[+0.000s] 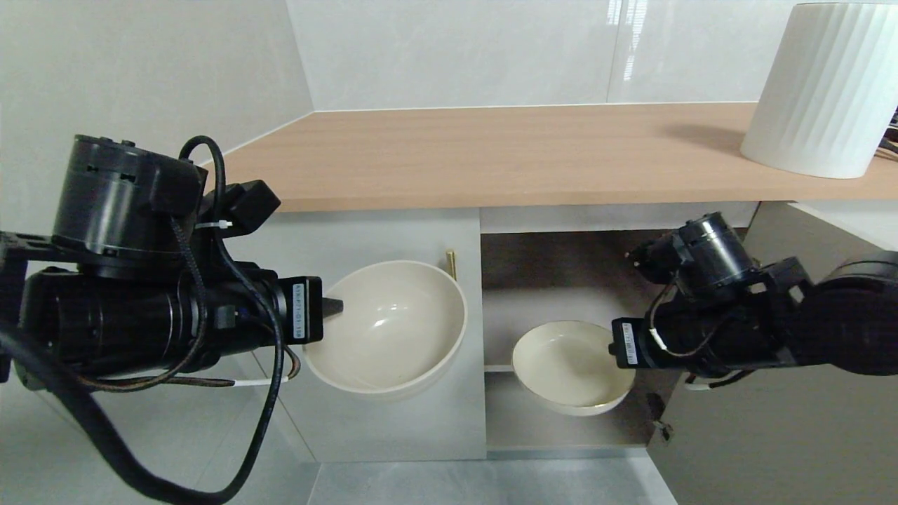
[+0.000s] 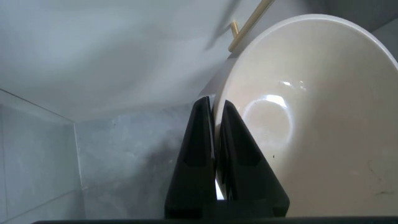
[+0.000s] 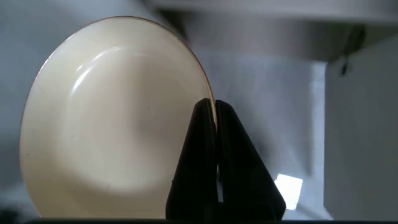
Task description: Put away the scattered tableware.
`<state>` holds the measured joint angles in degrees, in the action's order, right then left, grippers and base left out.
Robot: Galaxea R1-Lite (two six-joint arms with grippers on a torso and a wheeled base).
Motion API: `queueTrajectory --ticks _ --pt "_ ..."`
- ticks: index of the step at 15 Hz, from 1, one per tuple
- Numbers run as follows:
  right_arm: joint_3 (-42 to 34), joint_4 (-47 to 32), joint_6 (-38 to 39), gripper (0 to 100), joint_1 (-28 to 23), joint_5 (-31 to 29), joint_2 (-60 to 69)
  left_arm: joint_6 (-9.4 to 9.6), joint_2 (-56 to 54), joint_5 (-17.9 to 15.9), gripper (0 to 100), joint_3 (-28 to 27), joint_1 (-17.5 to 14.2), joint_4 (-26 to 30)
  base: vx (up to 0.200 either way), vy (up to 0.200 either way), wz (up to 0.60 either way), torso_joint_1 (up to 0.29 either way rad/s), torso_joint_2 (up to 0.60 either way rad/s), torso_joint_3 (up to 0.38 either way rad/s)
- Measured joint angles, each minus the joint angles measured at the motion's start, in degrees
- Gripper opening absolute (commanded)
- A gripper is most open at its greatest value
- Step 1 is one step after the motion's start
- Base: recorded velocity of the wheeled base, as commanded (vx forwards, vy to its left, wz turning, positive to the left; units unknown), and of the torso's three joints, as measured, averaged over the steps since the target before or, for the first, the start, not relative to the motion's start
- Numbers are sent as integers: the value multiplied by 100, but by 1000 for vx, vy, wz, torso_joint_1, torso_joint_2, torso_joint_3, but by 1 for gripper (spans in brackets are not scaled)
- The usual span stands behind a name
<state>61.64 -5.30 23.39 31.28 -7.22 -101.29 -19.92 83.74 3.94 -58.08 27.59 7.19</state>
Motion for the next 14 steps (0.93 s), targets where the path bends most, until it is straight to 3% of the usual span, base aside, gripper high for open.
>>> queueTrajectory --ticks 4,9,14 --pt "700 623 -24 0 -227 -211 -1285 2 0 0 0 -2 0 -5 0 0 0 0 0 0" --pt "2050 762 457 0 -563 -837 -2828 13 -6 7 0 0 5 0 0 0 0 0 0 0" --pt "2632 847 624 0 -852 -1109 -3617 13 -6 9 0 9 50 0 0 0 0 0 0 0"
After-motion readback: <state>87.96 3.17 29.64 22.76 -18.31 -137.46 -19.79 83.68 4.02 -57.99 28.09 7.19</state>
